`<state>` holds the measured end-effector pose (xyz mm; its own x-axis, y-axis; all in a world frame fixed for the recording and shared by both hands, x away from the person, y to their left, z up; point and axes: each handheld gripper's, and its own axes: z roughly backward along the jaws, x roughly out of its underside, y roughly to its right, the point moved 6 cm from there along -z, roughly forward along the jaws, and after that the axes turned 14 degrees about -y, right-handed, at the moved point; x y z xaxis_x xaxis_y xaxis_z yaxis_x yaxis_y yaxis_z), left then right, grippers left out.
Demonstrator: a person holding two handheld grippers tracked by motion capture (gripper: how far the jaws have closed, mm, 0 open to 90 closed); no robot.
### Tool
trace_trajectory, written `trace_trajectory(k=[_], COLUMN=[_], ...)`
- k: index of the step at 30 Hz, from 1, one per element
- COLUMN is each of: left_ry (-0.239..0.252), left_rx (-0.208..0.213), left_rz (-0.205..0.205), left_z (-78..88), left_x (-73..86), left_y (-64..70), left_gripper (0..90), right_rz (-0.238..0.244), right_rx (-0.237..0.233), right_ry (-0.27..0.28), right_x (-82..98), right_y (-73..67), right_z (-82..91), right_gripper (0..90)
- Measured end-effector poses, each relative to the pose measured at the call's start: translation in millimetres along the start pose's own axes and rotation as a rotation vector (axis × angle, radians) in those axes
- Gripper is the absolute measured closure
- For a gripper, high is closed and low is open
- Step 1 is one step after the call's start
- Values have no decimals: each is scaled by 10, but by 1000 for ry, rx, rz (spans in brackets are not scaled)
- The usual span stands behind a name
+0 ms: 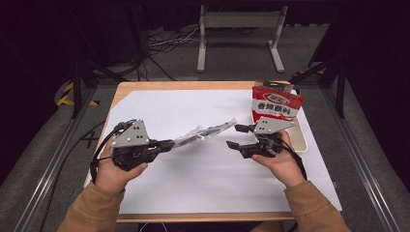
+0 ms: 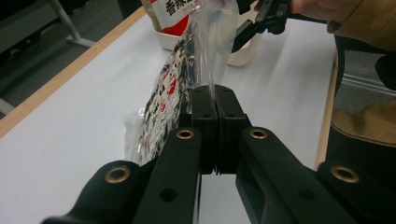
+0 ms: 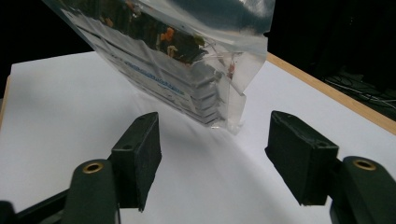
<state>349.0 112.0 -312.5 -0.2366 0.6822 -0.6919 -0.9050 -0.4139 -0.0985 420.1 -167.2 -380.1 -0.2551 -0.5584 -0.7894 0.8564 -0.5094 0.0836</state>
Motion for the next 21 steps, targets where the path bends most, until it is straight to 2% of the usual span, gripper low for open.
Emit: trace_trajectory(k=[7,12,16,21], left_ry=[27,60,85,104], left_rx=[19,20,4,-10], left_rz=[16,49,67,82], left_z=[54,78,99,118], left_x=[-2,18,37,53], left_y=[-2,-46,-91,-132], left_gripper=[887,887,887,886], right_rz=[24,19,27,42], right_rx=[-14,-43,-76,-87], right_ry=[12,31,50,56], right_x=[-70,-124,-179,-252], right_y=[-13,11,20,49], right_z=[-74,-154,-232,-334], right_gripper=[312,301,294,287])
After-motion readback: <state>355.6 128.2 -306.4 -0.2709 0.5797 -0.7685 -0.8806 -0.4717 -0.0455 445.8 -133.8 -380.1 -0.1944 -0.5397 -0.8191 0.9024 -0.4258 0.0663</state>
